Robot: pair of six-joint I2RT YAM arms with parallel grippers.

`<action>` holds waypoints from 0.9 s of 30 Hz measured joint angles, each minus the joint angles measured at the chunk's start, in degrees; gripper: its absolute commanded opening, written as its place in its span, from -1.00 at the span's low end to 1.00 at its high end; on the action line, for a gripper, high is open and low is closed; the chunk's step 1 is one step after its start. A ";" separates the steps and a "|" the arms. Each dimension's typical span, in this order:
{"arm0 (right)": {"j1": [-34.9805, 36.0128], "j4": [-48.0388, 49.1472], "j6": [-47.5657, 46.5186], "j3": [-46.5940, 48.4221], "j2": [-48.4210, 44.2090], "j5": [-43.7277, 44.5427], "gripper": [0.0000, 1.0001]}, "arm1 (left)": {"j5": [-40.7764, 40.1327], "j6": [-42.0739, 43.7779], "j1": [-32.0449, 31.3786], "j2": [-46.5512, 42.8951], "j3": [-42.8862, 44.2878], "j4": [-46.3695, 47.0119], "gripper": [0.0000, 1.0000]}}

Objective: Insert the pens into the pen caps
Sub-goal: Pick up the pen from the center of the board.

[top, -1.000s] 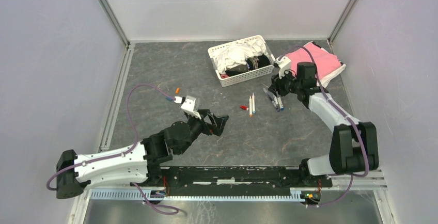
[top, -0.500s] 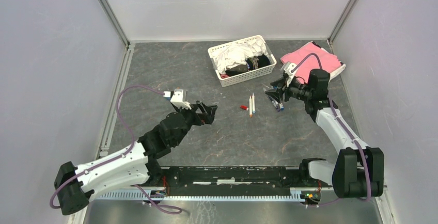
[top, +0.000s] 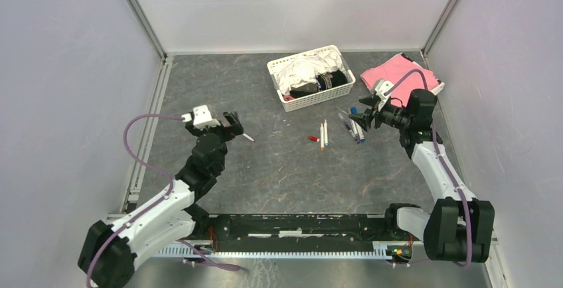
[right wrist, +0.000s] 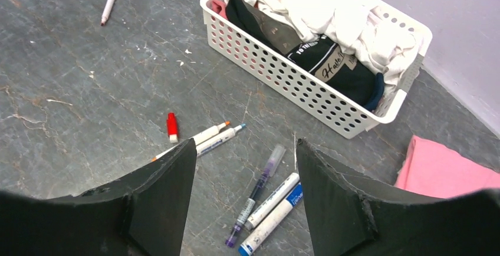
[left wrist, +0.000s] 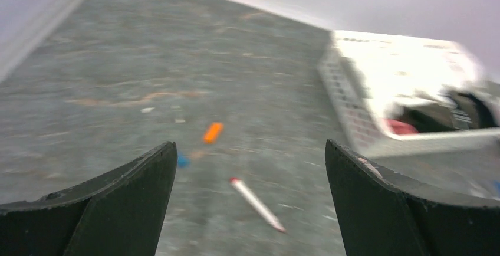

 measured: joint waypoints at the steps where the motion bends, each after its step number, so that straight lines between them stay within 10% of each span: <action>1: -0.28 -0.09 -0.39 0.00 0.00 0.00 0.40 | 0.09 0.31 2.75 0.92 -0.87 0.92 1.00; 6: -1.44 -1.33 -2.58 0.00 0.00 -0.31 0.40 | 0.66 2.47 15.12 10.88 -2.23 5.31 1.00; 27: -6.01 -2.93 -4.09 0.00 0.13 -3.08 0.41 | 21.22 14.19 33.18 34.45 1.31 25.90 1.00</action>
